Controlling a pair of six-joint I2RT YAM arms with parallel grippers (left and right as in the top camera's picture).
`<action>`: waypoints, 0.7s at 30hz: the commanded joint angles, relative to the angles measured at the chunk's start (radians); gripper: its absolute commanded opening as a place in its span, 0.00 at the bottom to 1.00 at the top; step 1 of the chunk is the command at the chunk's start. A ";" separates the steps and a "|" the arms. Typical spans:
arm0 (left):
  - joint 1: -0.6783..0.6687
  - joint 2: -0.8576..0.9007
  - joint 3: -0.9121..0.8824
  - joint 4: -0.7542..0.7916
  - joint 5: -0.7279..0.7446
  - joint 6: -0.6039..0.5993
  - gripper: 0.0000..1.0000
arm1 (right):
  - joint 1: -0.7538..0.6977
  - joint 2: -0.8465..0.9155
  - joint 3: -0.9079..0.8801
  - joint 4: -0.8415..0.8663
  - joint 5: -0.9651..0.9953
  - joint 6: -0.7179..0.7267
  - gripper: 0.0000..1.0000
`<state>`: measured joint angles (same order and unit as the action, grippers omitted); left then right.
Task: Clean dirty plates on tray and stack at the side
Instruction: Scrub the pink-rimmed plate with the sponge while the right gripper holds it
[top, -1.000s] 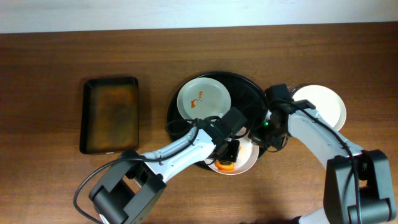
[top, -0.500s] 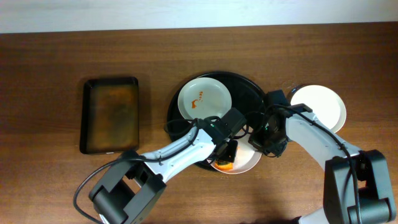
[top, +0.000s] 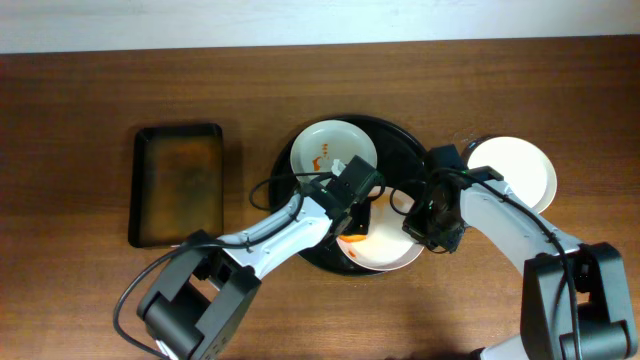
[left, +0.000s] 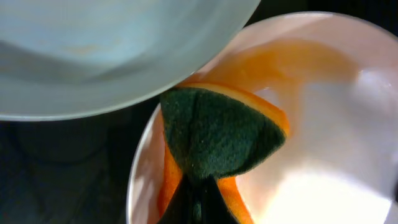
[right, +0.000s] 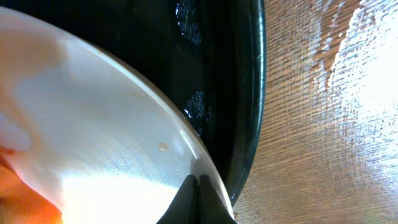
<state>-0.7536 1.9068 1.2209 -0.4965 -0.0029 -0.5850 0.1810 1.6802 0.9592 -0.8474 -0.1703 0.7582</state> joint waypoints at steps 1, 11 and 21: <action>0.020 0.015 0.013 0.045 0.084 -0.005 0.00 | -0.011 0.015 -0.021 -0.013 0.105 -0.021 0.04; 0.056 -0.134 0.050 0.050 0.124 0.116 0.00 | -0.011 0.015 -0.021 -0.023 0.105 -0.048 0.04; 0.005 -0.075 0.037 0.065 0.142 0.116 0.00 | -0.011 0.015 -0.021 -0.031 0.105 -0.055 0.04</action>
<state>-0.7216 1.7939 1.2530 -0.4461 0.1242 -0.4896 0.1810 1.6802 0.9588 -0.8604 -0.1268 0.7170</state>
